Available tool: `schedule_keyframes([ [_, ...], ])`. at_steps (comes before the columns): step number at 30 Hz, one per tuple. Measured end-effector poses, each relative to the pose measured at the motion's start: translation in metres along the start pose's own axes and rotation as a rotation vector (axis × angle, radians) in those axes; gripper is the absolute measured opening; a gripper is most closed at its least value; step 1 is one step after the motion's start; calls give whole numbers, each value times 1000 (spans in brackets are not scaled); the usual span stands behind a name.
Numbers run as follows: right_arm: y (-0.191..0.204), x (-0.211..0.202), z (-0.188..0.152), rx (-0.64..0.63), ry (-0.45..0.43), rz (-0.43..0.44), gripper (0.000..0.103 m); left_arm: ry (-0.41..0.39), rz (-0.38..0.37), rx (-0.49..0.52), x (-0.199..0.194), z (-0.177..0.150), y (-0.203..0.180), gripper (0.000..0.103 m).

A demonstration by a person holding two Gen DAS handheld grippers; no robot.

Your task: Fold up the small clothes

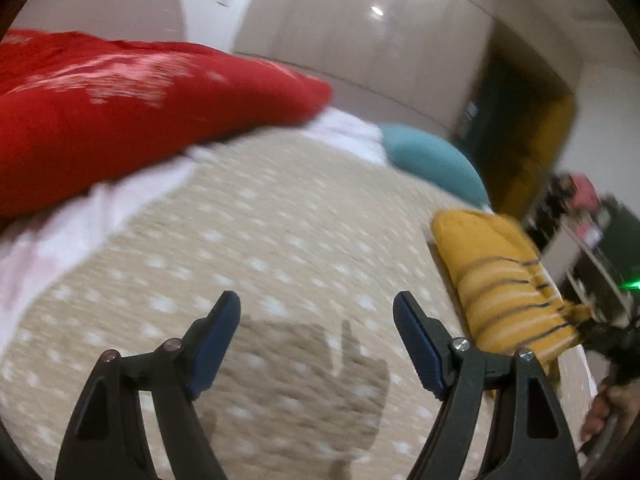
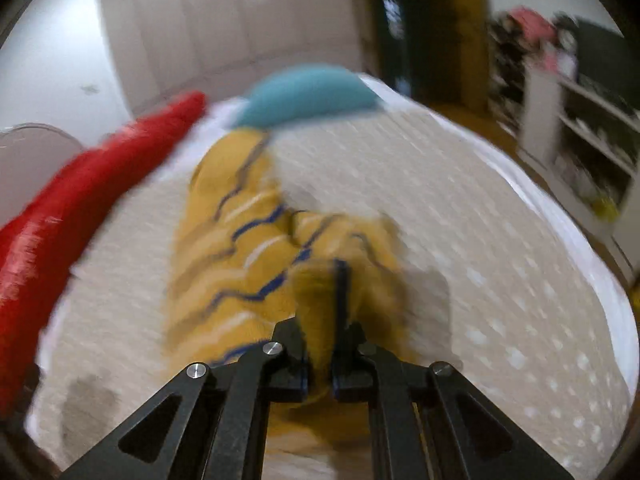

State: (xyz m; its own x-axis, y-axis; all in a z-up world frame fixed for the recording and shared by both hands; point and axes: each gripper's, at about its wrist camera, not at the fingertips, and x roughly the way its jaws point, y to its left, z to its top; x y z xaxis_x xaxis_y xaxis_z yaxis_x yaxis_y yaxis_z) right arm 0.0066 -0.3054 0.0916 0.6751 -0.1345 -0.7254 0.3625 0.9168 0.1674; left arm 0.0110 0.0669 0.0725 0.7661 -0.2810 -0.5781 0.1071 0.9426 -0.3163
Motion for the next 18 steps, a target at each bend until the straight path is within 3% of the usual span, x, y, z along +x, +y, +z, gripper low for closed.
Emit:
schedule_keyframes([
  [3,-47,26,-31,91,94,97,6,82,-54,58,15,-8,-34,78],
  [7,-49,22,-37,66,64,198,7,162,-99,131,26,-15,-79,78],
  [11,-52,13,-39,30,44,297,7,187,-137,181,32,-5,-124,78],
  [15,-73,15,-47,68,51,378,7,208,-166,228,51,6,-166,80],
  [18,-87,24,-45,122,63,422,12,225,-148,282,75,7,-197,81],
])
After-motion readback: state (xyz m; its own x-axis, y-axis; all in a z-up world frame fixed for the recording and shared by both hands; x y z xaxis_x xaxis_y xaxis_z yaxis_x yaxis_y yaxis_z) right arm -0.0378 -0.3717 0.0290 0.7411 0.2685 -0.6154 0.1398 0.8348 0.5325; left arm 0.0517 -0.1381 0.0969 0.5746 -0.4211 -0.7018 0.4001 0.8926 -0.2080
